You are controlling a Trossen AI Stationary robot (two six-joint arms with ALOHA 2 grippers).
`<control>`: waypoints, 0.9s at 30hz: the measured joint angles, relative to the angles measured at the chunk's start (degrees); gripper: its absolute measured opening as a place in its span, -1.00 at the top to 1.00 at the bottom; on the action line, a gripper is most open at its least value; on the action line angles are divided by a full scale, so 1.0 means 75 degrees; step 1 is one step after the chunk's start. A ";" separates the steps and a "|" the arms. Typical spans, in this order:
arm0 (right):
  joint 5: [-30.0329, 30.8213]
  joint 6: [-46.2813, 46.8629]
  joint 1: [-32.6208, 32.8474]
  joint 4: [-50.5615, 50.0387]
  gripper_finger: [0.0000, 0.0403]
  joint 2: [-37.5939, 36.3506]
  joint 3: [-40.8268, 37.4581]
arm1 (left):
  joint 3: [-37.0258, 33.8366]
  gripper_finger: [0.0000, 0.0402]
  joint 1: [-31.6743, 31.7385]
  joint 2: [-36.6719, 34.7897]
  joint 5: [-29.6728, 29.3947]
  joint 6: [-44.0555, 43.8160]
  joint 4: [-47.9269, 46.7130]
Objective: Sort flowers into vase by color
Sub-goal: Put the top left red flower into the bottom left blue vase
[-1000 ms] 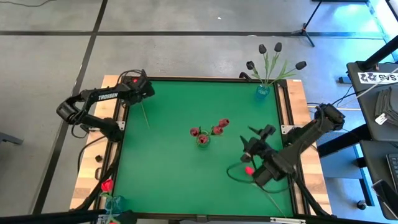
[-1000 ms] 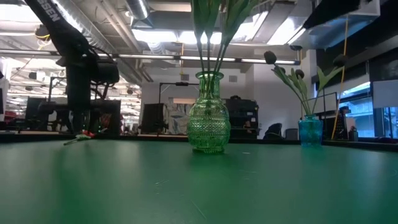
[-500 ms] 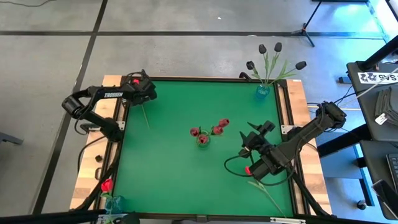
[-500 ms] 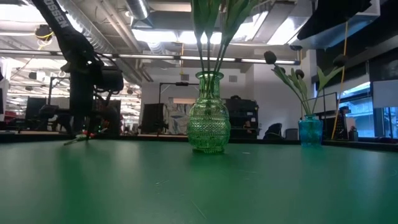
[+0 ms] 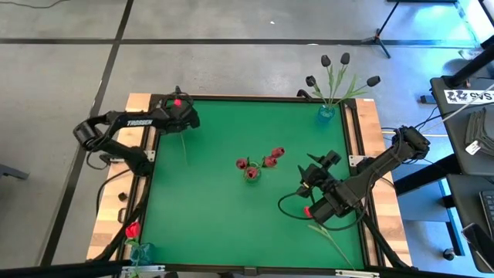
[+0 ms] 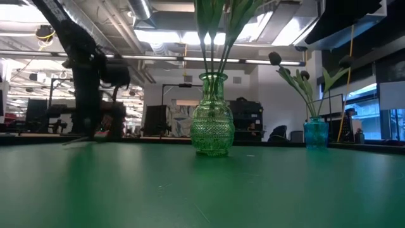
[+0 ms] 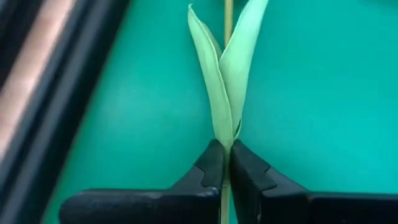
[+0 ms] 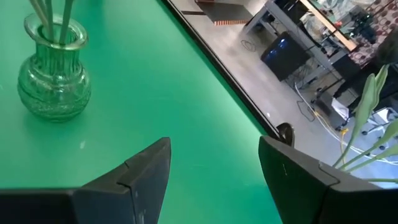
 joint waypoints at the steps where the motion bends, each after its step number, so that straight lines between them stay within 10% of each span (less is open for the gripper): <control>1: 0.0005 0.0000 0.0000 0.0044 -0.21 0.0000 0.0000 | 0.0000 0.97 -0.0181 -0.0188 -0.0041 0.0041 0.0047; 27: -0.0259 -0.1241 -0.0342 0.2014 -0.21 0.0006 0.0667 | 0.0015 0.97 -0.9307 -0.6015 -0.0754 0.3611 0.3214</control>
